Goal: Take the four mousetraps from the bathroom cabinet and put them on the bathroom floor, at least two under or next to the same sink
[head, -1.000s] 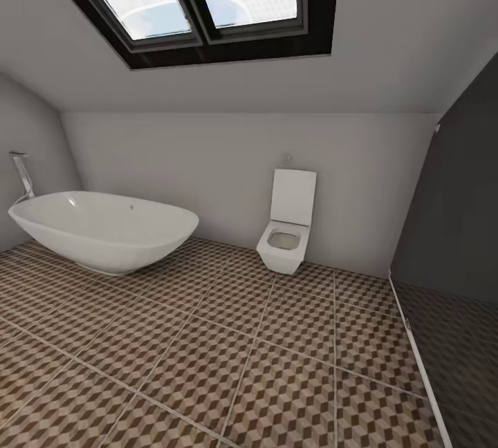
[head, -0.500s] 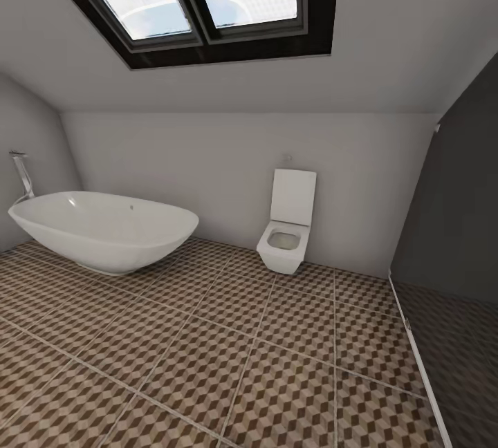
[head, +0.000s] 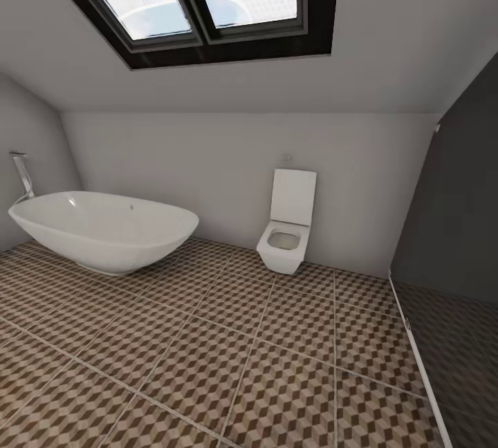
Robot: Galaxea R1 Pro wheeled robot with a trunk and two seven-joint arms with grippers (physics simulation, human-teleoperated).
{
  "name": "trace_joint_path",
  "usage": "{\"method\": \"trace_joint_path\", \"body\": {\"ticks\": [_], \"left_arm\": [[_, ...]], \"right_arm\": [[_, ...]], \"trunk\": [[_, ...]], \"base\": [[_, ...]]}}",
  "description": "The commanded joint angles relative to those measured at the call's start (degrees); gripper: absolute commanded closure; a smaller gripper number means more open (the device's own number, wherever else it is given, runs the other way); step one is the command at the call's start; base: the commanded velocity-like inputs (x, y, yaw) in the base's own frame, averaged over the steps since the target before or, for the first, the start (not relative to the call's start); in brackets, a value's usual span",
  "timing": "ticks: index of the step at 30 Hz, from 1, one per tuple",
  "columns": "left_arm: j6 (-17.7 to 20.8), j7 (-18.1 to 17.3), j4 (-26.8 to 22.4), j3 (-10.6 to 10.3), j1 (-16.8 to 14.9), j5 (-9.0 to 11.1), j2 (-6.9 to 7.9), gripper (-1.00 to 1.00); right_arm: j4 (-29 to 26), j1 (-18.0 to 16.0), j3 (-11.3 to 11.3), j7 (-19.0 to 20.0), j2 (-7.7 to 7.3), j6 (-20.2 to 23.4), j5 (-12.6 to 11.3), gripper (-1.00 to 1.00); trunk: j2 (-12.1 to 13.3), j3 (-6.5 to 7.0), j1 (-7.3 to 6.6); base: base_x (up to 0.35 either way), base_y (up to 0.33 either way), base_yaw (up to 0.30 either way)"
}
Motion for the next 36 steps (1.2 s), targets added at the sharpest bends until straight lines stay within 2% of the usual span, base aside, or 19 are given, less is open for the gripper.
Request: {"method": "trace_joint_path", "body": {"ticks": [1, 36], "left_arm": [[-0.11, -0.04, 0.01, 0.06, -0.01, -0.04, 0.00, -1.00], [-0.11, -0.04, 0.01, 0.06, -0.01, -0.04, 0.04, -1.00]], "right_arm": [[0.03, -0.01, -0.03, 0.01, 0.01, -0.28, -0.02, -1.00], [0.03, -0.03, -0.02, 0.01, 0.01, -0.29, -0.02, -1.00]], "trunk": [[-0.02, -0.04, 0.00], [-0.02, -0.04, 0.00]], "base": [[0.000, 0.000, 0.000], [0.000, 0.000, 0.000]]}}
